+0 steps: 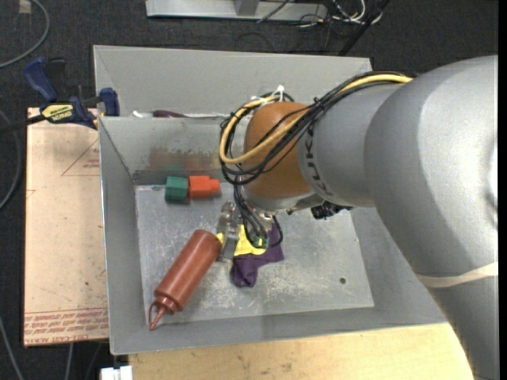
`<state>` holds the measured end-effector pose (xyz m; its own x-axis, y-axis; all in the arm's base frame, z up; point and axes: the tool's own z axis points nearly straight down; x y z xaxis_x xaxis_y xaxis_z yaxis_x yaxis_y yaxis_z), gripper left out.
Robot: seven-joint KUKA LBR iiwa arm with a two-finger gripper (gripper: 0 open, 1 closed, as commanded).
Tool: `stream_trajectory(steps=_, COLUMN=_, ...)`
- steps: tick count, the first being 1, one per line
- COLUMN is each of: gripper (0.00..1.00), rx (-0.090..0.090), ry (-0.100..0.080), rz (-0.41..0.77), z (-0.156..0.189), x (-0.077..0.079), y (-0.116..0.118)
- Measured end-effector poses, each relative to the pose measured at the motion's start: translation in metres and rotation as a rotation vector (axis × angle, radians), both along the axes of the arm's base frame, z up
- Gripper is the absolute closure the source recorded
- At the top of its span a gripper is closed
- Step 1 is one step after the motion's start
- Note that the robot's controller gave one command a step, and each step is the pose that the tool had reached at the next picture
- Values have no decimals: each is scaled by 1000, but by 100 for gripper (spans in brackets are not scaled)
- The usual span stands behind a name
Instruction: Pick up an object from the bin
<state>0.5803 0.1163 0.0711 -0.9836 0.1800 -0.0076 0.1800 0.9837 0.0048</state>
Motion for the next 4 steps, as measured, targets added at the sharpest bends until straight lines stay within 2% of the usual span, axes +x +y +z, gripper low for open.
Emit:
stream_trajectory(steps=3, gripper=100, rx=0, ry=-1, rz=0, z=4, x=0, y=0)
stream_trajectory(steps=4, gripper=100, rx=0, ry=5, rz=1, z=9, x=-2, y=0)
